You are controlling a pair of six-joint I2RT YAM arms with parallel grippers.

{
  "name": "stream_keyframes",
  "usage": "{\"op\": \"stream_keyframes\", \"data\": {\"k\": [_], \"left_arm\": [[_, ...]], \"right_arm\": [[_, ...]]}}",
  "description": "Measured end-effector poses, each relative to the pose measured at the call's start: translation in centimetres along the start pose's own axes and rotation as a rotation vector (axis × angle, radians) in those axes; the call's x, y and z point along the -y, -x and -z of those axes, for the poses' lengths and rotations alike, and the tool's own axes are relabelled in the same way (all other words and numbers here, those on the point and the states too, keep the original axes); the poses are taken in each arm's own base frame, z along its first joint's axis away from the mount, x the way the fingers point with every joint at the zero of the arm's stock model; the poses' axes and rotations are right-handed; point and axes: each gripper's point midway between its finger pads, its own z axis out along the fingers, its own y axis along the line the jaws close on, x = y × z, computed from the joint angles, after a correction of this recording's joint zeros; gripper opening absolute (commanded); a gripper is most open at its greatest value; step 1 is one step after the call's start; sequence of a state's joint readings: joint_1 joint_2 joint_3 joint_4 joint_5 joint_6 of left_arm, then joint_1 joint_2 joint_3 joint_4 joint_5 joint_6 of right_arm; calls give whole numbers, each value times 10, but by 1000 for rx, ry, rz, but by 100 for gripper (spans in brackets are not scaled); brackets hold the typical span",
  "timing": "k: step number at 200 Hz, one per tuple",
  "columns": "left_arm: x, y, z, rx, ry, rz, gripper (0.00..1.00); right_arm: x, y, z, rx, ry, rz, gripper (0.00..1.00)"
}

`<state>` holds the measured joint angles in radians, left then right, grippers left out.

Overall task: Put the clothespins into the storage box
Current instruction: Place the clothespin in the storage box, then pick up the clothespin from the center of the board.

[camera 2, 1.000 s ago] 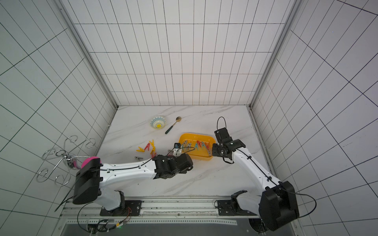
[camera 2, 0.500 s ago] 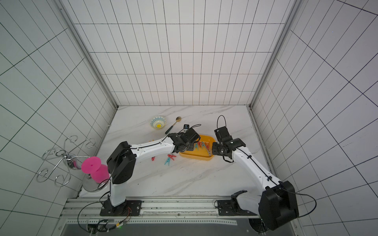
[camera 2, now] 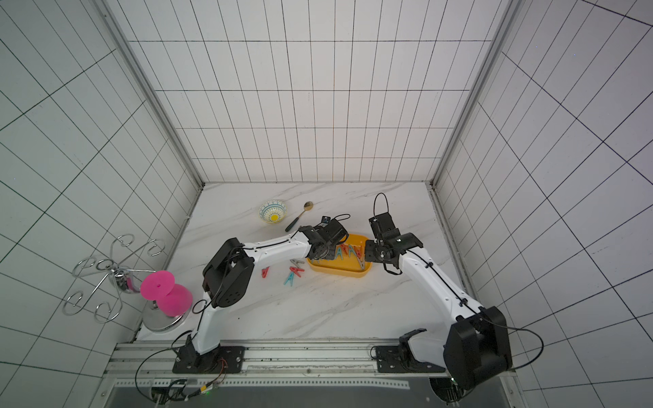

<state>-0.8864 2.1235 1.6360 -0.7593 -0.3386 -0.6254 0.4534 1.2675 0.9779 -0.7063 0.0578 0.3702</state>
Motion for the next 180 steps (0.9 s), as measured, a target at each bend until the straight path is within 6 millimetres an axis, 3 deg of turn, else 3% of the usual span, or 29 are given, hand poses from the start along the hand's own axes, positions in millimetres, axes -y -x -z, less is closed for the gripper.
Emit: {"op": "stream_keyframes", "data": {"k": [32,57,85,109,152,180], "left_arm": [[-3,5,14,5,-9,-4,27],[-9,20,53,65,-54,20,29],[-31,18,99,120,-94,52,29],[-59,-12,109,102,-80,60,29],[-100,-91,83,-43,-9,53,26],[-109,-120,71,-94,-11,81,24]], "right_arm": [[4,-1,2,-9,-12,-3,50],[5,0,7,-4,-14,0,50],[5,-1,12,3,-9,5,50],[4,-1,13,0,-2,8,50],[0,-2,13,-3,17,10,50],[-4,-1,13,1,31,8,50]]}}
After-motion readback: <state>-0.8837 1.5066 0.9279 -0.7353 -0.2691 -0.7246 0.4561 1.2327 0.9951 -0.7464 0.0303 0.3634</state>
